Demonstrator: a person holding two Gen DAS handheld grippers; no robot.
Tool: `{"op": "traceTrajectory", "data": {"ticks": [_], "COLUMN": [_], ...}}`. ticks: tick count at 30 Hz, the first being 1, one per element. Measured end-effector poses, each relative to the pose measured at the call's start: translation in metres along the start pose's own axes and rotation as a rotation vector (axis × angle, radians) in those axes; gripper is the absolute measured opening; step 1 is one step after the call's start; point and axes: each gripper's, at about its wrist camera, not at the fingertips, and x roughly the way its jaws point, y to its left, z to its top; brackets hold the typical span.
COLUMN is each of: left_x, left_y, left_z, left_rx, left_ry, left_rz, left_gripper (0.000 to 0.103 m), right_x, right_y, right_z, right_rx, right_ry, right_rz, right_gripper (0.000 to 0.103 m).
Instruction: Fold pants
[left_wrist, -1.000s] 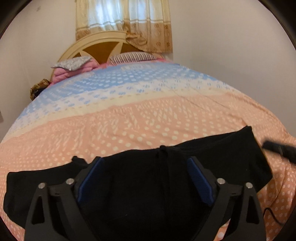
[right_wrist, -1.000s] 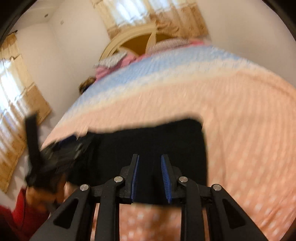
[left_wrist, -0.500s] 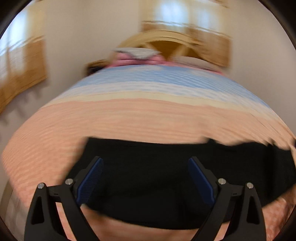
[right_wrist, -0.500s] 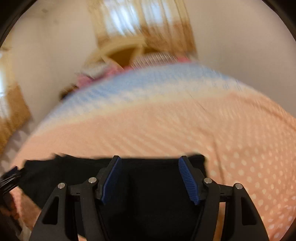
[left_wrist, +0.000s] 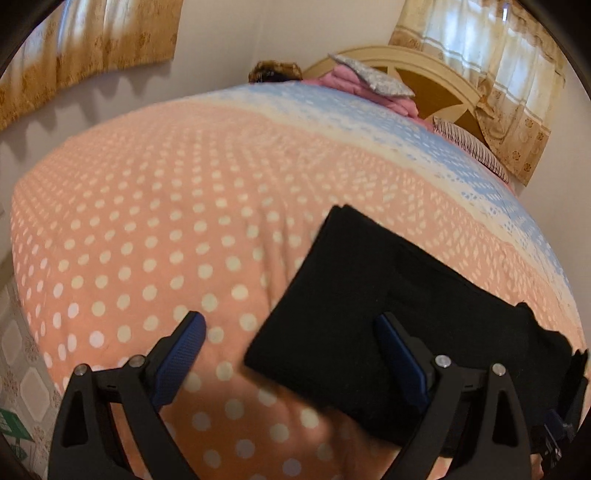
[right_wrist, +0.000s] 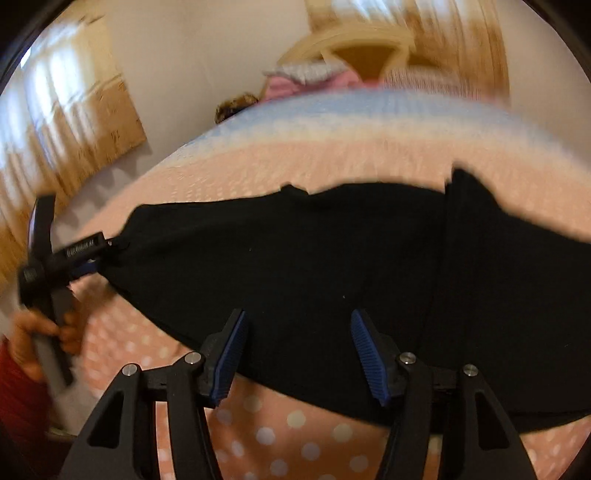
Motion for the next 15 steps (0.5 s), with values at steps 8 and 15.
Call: {"op": "traceTrajectory", "data": {"ticks": [8, 15], "left_x": [-0.013, -0.038], "left_y": [-0.007, -0.017], "left_z": [0.0, 0.01], "left_rx": [0.042, 0.044], "left_ry": [-0.018, -0.079], "left_rz": [-0.101, -0.134], "left_gripper": [0.048, 0.027], "right_x": [0.0, -0.017], "right_y": [0.008, -0.001], "right_z": [-0.003, -0.002], "right_rx": [0.005, 0.06], "right_ry": [0.001, -0.055], "right_rz": [-0.021, 0.025], "right_gripper": [0.066, 0.067]}}
